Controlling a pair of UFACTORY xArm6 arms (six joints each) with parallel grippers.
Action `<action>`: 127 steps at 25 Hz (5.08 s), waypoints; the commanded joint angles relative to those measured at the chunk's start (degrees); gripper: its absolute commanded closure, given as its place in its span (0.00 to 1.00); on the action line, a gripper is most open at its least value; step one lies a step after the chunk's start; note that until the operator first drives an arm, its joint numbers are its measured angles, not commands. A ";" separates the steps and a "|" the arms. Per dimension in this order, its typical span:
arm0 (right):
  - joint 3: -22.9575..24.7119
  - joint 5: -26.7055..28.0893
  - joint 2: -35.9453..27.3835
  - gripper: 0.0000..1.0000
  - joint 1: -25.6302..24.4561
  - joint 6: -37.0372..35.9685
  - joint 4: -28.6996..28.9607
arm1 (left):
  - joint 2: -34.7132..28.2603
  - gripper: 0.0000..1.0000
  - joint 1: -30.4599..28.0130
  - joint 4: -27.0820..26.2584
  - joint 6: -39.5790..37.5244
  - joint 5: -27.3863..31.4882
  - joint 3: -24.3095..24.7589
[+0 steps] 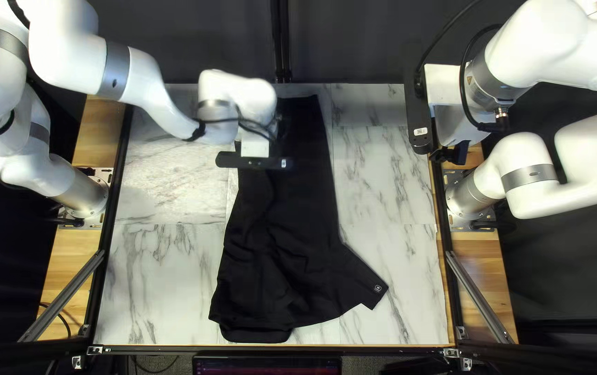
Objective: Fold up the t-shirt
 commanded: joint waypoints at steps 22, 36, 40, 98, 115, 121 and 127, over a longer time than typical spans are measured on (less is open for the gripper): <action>0.00 0.00 0.00 0.00 0.00 0.00 0.00 | 9.77 0.00 -5.67 -0.67 -7.55 8.85 -9.15; 0.00 0.00 0.00 0.00 0.00 0.00 0.00 | 10.46 0.00 -5.93 0.00 -4.98 12.82 -7.52; 0.00 0.00 0.00 0.00 0.00 0.00 0.00 | 5.45 0.00 -5.17 0.69 -5.98 12.24 -1.54; 0.00 0.00 0.00 0.00 0.00 0.00 0.00 | 11.04 0.00 -1.88 4.81 8.75 11.17 -4.80; 0.00 0.00 0.00 0.00 0.00 0.00 0.00 | 12.61 0.20 0.29 6.01 10.39 10.96 -6.00; 0.00 0.00 0.00 0.00 0.00 0.00 0.00 | 12.74 1.00 0.95 6.36 10.51 10.95 -5.78; 0.00 0.00 0.00 0.00 0.00 0.00 0.00 | 10.92 1.00 1.35 6.87 9.95 11.69 -5.21</action>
